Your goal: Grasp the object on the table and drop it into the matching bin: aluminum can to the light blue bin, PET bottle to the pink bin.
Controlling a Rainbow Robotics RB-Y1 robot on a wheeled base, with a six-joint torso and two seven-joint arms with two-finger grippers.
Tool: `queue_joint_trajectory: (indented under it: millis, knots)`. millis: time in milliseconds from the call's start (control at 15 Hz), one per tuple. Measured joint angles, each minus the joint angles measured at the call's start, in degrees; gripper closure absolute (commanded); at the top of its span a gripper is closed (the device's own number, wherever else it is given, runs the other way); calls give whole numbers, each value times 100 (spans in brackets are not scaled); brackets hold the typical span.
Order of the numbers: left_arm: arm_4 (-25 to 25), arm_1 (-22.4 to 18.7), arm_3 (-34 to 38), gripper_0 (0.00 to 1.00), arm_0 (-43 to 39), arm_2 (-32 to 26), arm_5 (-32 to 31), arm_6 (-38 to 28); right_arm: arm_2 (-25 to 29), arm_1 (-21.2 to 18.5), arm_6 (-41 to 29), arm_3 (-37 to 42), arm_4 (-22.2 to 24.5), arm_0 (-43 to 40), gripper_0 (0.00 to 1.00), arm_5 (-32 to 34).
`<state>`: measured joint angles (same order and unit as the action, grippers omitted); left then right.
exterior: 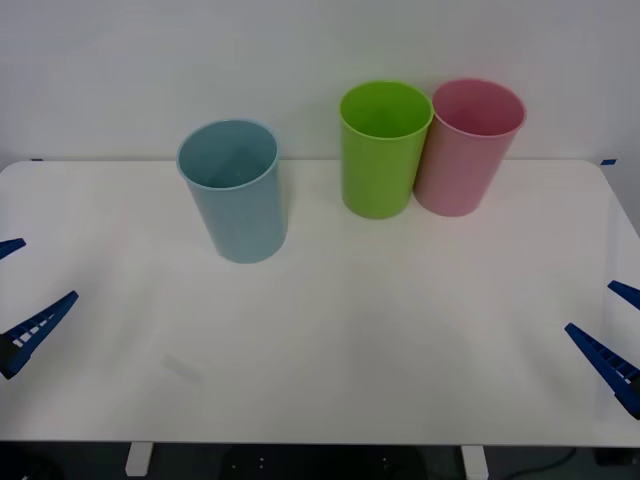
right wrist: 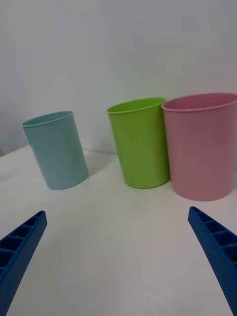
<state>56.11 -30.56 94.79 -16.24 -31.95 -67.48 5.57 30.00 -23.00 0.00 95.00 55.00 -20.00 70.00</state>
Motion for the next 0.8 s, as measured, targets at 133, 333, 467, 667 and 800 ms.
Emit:
queue_joint_trajectory:
  millis: [133,333,467,667,800]
  knots:
    - [-102,-14,-1,0,-183,-68,-19,79,0,0,0,0,0,0,0,0]
    - [-202,-16,-1,0,-390,-153,-21,143,0,0,1,0,0,0,0,0]
    - [-243,-15,-1,0,-481,-193,-21,143,0,0,0,0,0,0,0,0]
    - [-383,-12,-2,0,-599,-215,-16,113,0,0,0,0,0,0,0,0]
    - [-390,-12,-2,0,-609,-216,-14,112,0,0,0,0,0,0,0,0]
